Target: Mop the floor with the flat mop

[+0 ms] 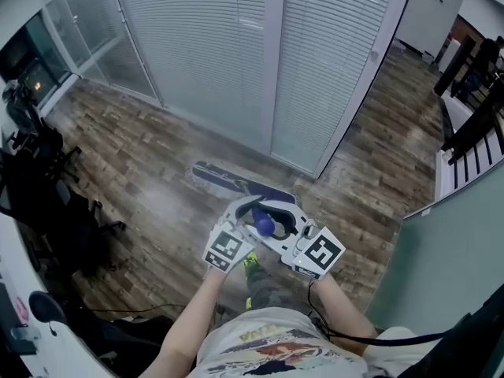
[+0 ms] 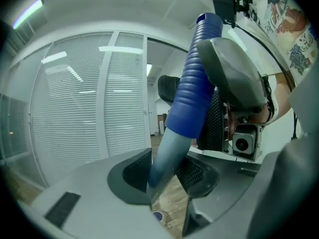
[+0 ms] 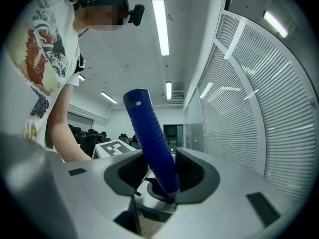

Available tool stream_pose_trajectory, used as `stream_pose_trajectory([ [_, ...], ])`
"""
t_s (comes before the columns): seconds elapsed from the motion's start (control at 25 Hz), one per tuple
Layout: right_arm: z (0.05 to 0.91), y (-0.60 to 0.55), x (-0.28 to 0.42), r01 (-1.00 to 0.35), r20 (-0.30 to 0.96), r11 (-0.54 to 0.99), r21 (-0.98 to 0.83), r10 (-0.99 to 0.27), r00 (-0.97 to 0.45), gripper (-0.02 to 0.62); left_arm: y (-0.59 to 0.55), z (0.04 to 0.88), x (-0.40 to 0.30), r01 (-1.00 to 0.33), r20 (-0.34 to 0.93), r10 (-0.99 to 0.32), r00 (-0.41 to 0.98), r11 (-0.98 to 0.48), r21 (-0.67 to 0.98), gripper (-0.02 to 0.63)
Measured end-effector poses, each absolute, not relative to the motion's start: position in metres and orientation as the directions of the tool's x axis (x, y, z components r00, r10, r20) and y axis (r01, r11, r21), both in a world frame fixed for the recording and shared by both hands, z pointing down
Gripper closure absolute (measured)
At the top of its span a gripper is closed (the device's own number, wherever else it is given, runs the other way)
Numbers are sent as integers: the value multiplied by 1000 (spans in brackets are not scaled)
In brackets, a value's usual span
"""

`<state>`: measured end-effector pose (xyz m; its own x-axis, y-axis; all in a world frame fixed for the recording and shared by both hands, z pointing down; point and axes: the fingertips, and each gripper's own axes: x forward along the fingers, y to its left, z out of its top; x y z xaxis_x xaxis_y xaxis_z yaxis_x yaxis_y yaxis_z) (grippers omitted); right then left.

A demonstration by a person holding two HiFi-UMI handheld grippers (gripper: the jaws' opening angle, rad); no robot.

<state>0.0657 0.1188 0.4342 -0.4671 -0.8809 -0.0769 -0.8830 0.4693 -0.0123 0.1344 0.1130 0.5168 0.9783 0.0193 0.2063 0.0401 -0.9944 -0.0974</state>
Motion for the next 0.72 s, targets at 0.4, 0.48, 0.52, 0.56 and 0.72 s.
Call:
stream_pose_trajectory([
  [0.4,431,241,10,-876,-76,481,-31,-875,-477,432,234,515,78,10,211,-4,978,-998,-69,488],
  [0.48,429,259,7,-873,-75,485,-46,-874,-481,431,252,511,75,3,206,-11,978,-998,-67,488],
  [0.52,428,269,7,-870,-76,490,-47,-870,-486,431,261,510,75,1,208,-13,978,-998,-68,488],
  [0.56,427,278,7,-866,-74,497,-47,-867,-494,432,271,510,75,1,213,-14,977,-998,-69,488],
  [0.72,431,326,4,-844,-32,534,-53,-846,-533,431,317,514,74,-17,251,-33,967,-998,-67,486],
])
